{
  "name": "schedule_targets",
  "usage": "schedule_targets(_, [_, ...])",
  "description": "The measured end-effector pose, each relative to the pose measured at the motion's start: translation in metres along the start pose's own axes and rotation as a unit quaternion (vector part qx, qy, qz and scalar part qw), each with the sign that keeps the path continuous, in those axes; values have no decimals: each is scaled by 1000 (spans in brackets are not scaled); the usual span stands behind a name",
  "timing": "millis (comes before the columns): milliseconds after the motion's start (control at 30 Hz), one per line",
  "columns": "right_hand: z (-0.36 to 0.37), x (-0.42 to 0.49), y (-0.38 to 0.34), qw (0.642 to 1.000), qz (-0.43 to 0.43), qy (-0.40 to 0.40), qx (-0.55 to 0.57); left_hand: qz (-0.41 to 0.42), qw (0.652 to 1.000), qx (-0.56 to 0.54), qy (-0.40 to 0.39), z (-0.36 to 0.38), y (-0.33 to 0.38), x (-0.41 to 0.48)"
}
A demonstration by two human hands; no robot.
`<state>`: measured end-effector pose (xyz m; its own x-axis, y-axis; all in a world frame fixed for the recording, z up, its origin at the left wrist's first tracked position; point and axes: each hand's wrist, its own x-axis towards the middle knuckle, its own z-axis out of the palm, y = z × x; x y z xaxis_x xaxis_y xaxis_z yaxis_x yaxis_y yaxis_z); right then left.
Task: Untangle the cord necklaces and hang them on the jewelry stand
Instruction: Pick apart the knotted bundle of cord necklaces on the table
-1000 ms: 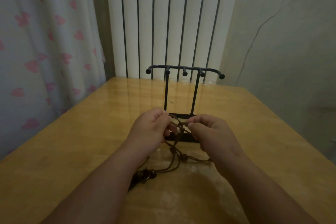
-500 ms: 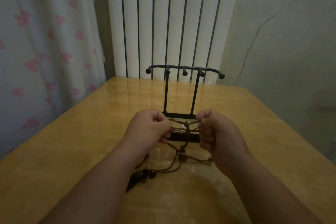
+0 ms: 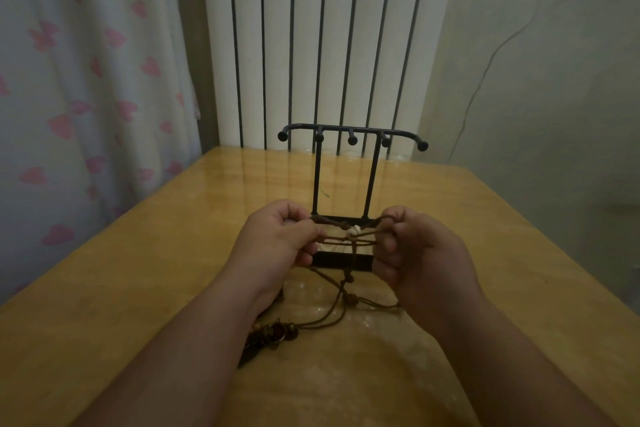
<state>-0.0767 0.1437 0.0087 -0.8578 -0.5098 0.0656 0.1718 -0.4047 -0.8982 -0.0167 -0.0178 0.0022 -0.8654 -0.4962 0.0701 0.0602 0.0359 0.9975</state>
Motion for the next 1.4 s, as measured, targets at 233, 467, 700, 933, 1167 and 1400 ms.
schedule_targets(233, [-6,3,1,992,-36,-4,121,2,999,37,-24,1,-4,-1])
schedule_targets(467, [-11,5,2,986,-36,19,161,16,996,83,-20,2,-2,-2])
schedule_targets(700, [-9,2,1,995,-92,11,-44,31,994,104,-8,2,0,-3])
schedule_targets(933, [-7,-2,1,992,-53,-88,-76,67,989,130,-15,3,2,-7])
schedule_targets(1167, [-5,1,0,994,-65,0,91,60,983,173,-6,4,1,-5])
schedule_targets(1400, [-4,2,3,976,-65,157,-139,122,978,161,-47,3,5,-11])
